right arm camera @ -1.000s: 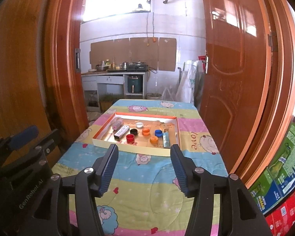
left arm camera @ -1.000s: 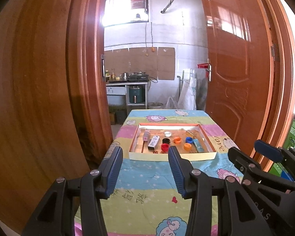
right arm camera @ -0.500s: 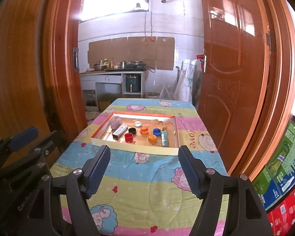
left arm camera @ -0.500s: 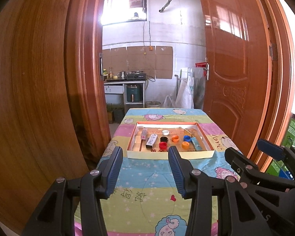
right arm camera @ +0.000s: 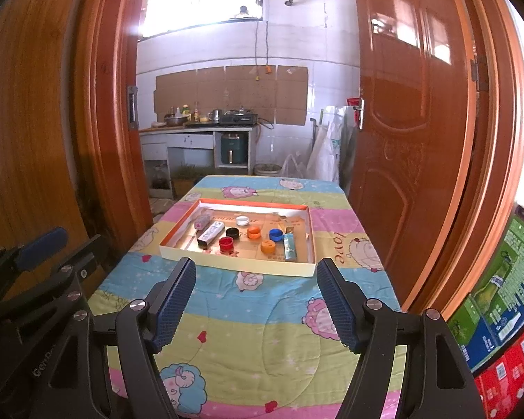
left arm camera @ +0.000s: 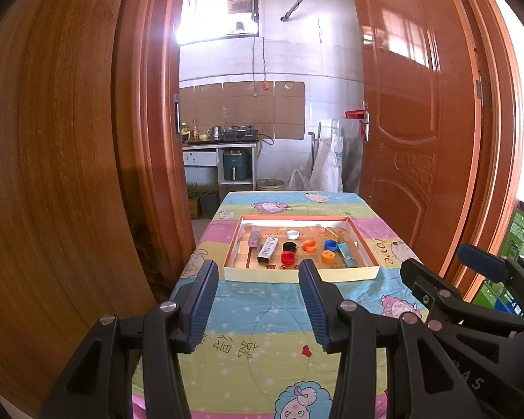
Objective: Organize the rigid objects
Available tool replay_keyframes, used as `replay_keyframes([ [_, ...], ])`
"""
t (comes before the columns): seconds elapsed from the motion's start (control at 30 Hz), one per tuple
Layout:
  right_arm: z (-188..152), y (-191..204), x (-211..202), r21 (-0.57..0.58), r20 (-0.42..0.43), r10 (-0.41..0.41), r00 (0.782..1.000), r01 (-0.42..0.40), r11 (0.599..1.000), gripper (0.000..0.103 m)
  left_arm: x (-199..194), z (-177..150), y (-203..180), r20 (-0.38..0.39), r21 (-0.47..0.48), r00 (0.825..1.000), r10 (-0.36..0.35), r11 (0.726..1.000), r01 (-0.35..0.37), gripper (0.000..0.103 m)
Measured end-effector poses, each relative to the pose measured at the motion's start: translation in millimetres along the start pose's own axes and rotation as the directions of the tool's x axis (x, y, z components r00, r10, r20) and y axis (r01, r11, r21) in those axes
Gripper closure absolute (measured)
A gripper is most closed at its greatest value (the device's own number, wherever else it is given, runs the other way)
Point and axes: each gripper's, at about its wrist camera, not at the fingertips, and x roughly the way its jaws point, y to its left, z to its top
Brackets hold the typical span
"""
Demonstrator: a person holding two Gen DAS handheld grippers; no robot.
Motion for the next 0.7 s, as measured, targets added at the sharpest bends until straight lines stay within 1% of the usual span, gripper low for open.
replay_keyframes([
  [0.7,0.6,0.0,-1.1,-0.002,0.0,0.001,1.0,-0.001,1.0,0.029,-1.0,-0.4,-1.2,0.0,0.001,1.0,0.001,1.0,-0.001,0.055],
])
